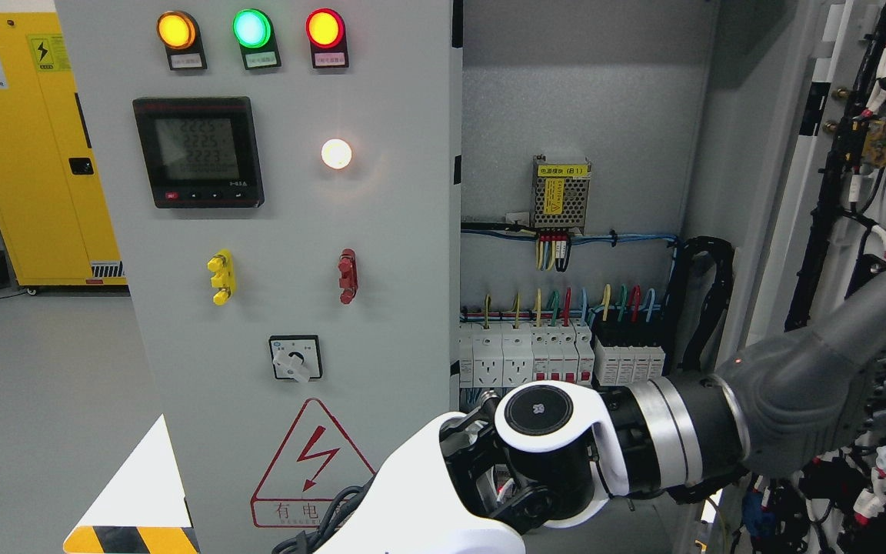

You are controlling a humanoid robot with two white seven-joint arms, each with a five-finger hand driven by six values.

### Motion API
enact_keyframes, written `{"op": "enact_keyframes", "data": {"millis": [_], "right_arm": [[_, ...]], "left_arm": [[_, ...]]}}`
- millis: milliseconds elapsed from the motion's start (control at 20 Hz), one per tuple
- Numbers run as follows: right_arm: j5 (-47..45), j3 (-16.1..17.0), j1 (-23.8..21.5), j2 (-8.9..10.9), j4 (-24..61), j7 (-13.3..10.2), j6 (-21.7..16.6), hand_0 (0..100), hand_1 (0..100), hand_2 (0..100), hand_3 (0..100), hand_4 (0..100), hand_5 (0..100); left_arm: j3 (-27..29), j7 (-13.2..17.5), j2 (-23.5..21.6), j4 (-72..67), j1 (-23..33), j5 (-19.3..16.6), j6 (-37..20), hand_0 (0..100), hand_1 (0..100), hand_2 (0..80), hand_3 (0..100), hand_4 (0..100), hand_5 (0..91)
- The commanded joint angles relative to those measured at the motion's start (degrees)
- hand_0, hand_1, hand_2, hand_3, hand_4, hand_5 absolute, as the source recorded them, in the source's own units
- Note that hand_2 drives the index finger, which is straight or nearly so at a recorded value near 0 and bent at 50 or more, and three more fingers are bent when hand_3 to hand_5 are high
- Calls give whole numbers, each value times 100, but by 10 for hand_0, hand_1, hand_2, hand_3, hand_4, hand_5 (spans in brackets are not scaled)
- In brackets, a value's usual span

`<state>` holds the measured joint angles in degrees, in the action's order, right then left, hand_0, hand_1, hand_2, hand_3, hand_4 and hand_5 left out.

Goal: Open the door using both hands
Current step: 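Push the door farther open with the left forearm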

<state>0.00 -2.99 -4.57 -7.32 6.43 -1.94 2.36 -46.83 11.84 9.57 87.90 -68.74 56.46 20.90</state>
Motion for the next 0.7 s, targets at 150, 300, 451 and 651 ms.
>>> {"op": "enact_keyframes", "data": {"millis": [150, 300, 451, 651], "right_arm": [[97, 0, 0, 2, 8, 1, 2, 215, 82, 0, 0, 0, 0], [97, 0, 0, -6, -1, 1, 2, 215, 82, 0, 0, 0, 0], [97, 0, 0, -6, -1, 1, 2, 215, 82, 0, 0, 0, 0], [97, 0, 0, 2, -1, 1, 2, 215, 82, 0, 0, 0, 0]], "left_arm": [[-459, -85, 71, -713, -376, 409, -218, 0, 0, 0, 0, 0, 0], [-494, -76, 71, -766, -412, 471, -218, 0, 0, 0, 0, 0, 0], [-494, -67, 71, -766, -473, 602, -218, 0, 0, 0, 0, 0, 0], [-564, -76, 71, -757, -552, 823, -236, 0, 0, 0, 0, 0, 0]]}}
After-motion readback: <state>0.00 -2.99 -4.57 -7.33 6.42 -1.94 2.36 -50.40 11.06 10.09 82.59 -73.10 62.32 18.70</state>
